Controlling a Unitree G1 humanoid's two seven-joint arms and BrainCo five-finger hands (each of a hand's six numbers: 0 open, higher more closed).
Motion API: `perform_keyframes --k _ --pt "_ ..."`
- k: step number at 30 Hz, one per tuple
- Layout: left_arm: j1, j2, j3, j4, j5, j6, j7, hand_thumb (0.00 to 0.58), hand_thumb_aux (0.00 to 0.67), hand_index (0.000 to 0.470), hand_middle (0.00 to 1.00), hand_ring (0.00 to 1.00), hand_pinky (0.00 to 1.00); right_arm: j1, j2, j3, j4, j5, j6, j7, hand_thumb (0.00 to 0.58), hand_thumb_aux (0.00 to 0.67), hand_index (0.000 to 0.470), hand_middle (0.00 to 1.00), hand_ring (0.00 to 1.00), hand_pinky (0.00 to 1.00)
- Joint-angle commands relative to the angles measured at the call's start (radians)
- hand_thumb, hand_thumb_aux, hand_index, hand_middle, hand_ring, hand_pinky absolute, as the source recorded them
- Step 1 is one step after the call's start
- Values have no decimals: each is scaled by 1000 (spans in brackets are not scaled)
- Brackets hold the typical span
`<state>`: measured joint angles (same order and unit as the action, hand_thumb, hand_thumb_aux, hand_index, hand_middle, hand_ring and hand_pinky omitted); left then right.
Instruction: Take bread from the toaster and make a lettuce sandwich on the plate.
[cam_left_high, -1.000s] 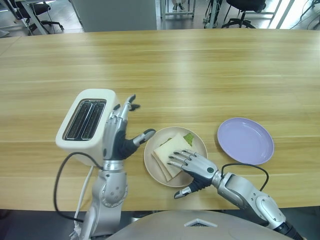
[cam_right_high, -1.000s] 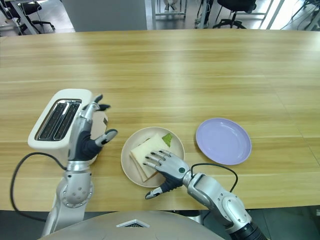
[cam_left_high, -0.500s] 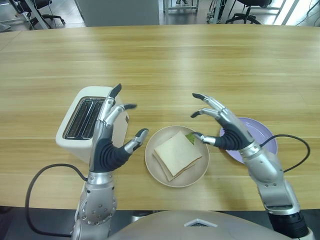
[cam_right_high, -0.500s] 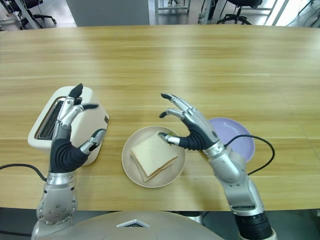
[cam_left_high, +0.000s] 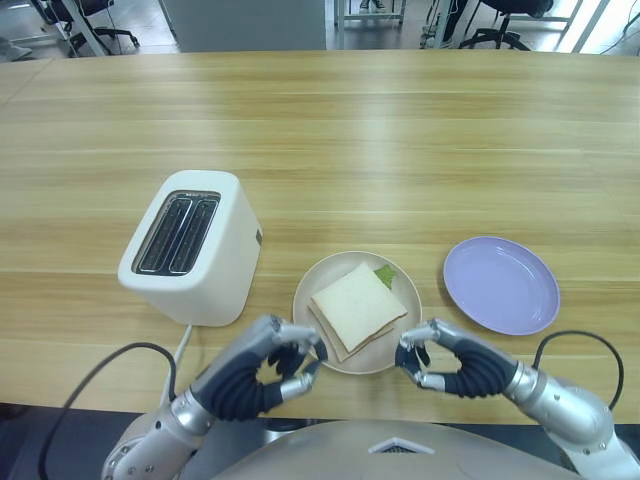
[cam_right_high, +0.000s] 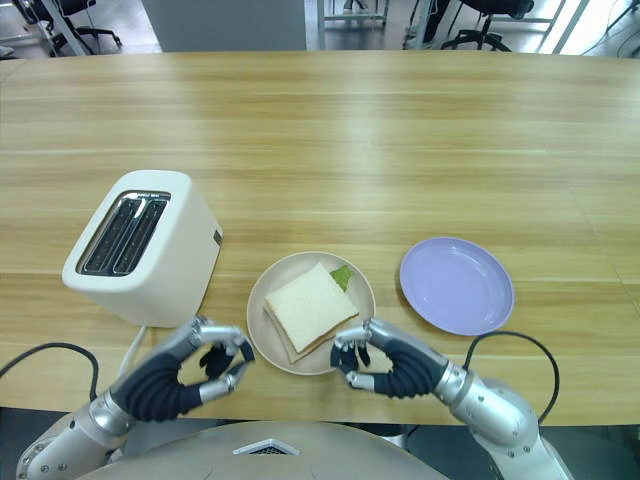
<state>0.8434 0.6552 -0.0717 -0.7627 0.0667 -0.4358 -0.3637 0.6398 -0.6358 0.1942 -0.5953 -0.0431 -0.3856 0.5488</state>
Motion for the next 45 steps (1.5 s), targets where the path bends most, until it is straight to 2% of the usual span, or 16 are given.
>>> perform_keyframes --k 1,8,16,23,33,41,45 --pt "16 23 -21 74 99 39 -60 580 670 460 1000 1000 1000 51 5 26 65 -122 -77 -28 580 670 460 1000 1000 1000" --pt "-79 -28 -107 229 450 94 -30 580 670 460 1000 1000 1000 39 20 3 172 -514 -175 -195 580 670 460 1000 1000 1000" --pt "-182 -87 -199 299 657 111 9 580 670 460 1000 1000 1000 -26 17 31 191 -733 -153 -237 580 670 460 1000 1000 1000" --pt "-242 -123 -266 333 726 130 19 580 670 460 1000 1000 1000 -117 55 117 240 -792 -109 -210 580 670 460 1000 1000 1000" --pt "-333 -177 -283 402 771 193 77 580 670 460 1000 1000 1000 -380 179 286 505 -901 -53 -267 580 670 460 1000 1000 1000" --pt "-488 -212 -258 496 796 268 142 580 670 460 1000 1000 1000 -558 242 316 607 -889 5 -326 580 670 460 1000 1000 1000" --pt "-608 -213 -235 570 823 313 182 580 670 460 1000 1000 1000 -658 277 316 641 -885 36 -356 580 670 460 1000 1000 1000"
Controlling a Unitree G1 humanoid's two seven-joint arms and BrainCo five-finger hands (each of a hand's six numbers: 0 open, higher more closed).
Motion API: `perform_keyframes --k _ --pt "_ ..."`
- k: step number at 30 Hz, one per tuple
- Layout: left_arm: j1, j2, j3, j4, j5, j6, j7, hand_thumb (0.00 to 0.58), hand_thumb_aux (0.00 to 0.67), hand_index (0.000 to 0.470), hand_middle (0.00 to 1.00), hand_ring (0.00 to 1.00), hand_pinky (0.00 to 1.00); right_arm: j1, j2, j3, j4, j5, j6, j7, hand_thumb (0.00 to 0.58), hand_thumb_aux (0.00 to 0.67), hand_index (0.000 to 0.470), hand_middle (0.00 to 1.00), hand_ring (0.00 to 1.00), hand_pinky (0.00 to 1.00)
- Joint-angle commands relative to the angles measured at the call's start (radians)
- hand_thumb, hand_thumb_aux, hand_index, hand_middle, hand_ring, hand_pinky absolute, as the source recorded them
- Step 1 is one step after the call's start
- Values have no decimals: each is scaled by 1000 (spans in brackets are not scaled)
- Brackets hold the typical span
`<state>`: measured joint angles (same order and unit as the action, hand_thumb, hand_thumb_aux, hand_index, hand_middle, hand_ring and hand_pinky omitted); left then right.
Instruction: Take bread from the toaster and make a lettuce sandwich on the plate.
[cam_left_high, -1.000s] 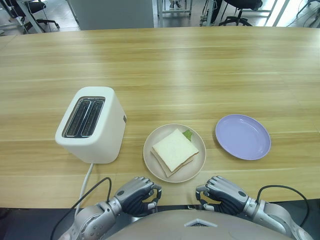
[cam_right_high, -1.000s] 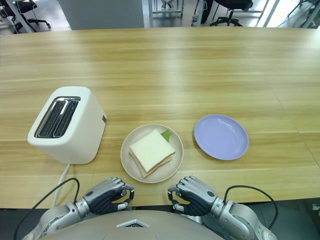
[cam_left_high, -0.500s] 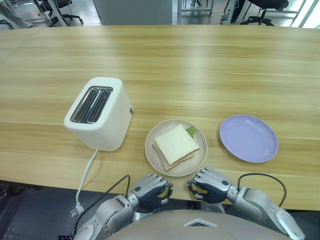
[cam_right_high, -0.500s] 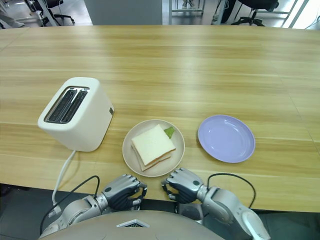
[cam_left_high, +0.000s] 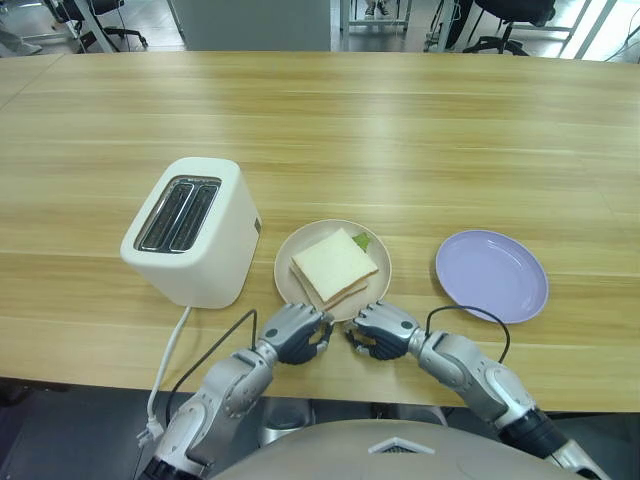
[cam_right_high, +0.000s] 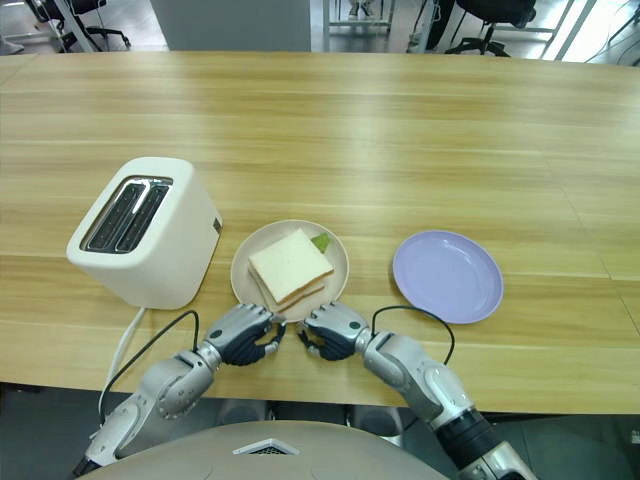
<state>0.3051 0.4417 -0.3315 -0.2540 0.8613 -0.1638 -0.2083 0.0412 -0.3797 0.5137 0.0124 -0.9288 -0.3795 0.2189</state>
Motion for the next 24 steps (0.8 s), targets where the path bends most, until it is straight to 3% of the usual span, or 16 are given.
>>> perform_keyframes --k 1,9,14,19,24 --pt "-95 2 29 77 29 48 35 580 670 460 1000 1000 1000 -80 23 -1 44 -4 35 -34 580 670 460 1000 1000 1000" --pt "-355 19 35 286 25 45 121 580 670 460 1000 1000 1000 -194 30 -6 99 -11 83 -103 580 670 460 1000 1000 1000" --pt "-436 8 19 369 18 12 212 580 670 460 1000 1000 1000 -230 20 -1 114 -4 93 -130 580 670 460 1000 1000 1000" --pt "-409 -20 53 275 -41 -9 266 580 670 460 1000 1000 1000 -226 7 -23 75 29 102 -140 580 670 460 1000 1000 1000" --pt "-238 -48 150 -36 -148 -12 270 580 670 460 1000 1000 1000 -162 -3 -111 -90 171 112 -103 580 670 460 1000 1000 1000"
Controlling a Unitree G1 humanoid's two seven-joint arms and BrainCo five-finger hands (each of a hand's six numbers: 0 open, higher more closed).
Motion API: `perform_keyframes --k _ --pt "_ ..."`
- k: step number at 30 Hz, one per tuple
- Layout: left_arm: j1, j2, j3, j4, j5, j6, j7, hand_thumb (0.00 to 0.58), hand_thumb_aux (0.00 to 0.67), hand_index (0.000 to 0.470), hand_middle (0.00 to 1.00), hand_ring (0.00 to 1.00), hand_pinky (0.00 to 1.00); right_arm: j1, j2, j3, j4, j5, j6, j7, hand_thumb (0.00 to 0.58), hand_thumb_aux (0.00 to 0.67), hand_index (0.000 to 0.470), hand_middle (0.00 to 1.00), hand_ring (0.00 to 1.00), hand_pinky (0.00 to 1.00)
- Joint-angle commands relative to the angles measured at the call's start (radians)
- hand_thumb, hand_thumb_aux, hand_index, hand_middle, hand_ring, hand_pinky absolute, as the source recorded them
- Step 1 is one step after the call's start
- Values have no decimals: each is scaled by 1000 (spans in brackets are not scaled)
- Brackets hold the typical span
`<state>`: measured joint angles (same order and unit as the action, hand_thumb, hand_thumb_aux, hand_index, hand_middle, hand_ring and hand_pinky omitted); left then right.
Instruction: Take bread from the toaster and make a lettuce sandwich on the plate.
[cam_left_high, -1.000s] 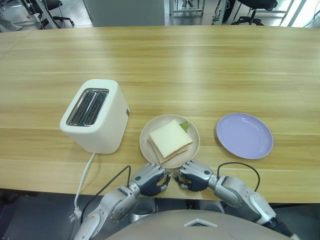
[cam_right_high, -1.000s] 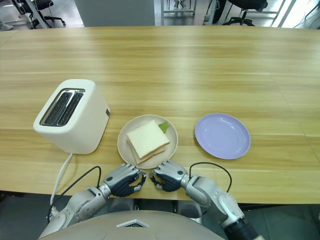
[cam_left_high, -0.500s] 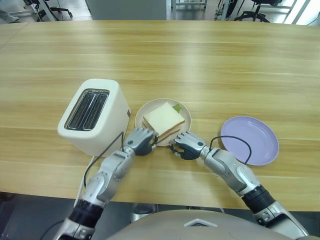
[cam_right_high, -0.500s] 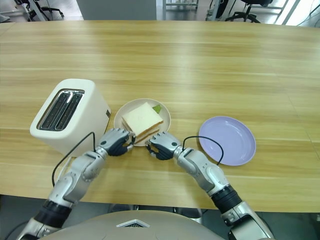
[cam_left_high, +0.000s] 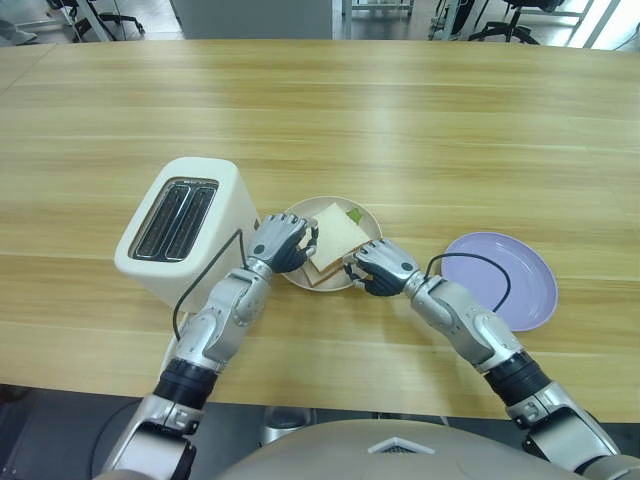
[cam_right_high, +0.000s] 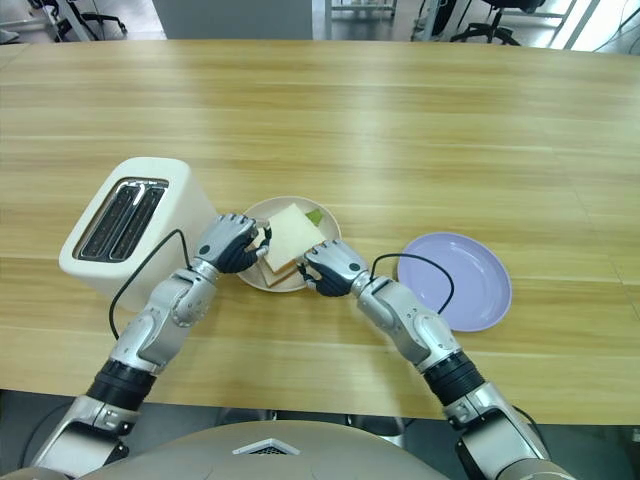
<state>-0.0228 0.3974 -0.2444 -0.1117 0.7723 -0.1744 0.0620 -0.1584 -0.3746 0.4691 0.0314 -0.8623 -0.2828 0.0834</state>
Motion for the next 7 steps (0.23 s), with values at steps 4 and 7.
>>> perform_keyframes --k 4,7 --pt "277 -23 154 -399 -141 -18 -3 575 607 417 1000 1000 1000 99 0 -154 -250 251 23 56 580 670 460 1000 1000 1000" --pt "393 -57 218 -506 -250 -45 1 561 549 377 1000 1000 1000 148 20 -208 -326 389 27 75 580 670 460 1000 1000 1000"
